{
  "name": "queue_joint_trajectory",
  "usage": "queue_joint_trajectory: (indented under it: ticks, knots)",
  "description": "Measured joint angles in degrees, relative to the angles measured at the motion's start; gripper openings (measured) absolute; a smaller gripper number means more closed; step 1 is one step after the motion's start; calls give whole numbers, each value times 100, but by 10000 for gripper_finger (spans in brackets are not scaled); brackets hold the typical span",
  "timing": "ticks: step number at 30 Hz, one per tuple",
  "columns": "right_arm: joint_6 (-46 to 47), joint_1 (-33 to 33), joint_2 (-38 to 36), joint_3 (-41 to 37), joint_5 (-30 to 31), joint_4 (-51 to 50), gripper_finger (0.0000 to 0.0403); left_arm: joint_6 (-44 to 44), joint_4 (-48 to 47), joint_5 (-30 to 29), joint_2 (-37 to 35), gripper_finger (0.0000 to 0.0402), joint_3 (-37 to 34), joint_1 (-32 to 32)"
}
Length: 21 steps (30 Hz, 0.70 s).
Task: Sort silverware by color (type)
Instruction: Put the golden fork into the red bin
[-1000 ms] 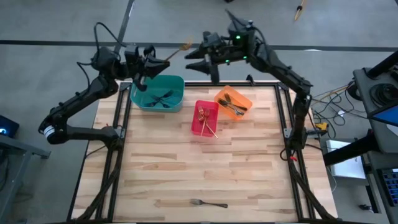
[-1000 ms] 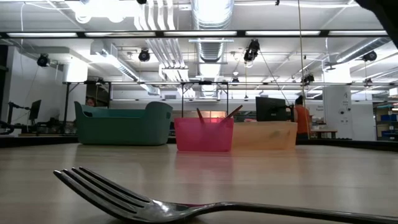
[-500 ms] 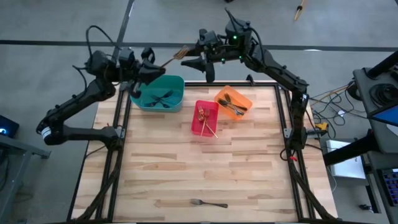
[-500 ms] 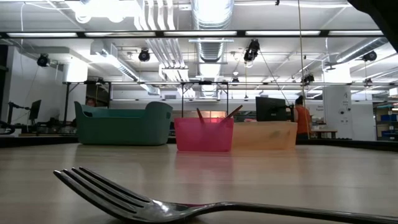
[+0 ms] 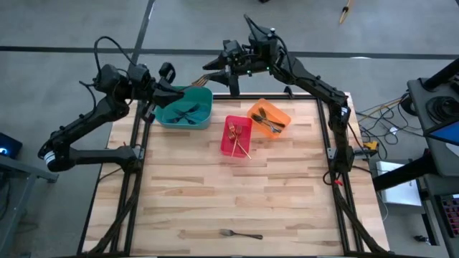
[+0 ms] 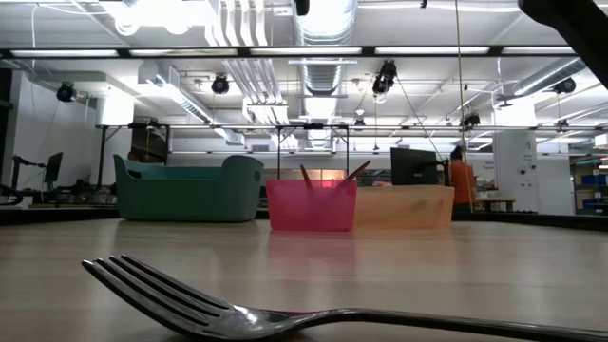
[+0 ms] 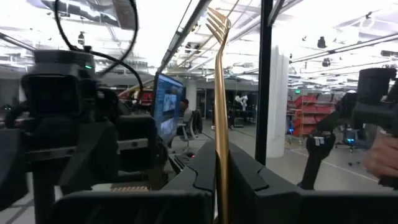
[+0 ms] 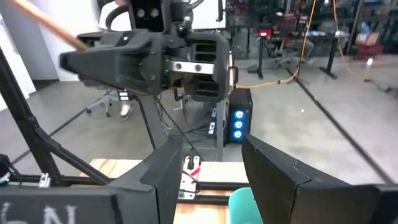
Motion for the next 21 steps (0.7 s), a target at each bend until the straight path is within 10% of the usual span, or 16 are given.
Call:
queue_joint_trajectory:
  ticks: [21]
  knots:
    - [360,0,566,-2,13,4,147,-1354,3316,-600,-443,0,-2153,7]
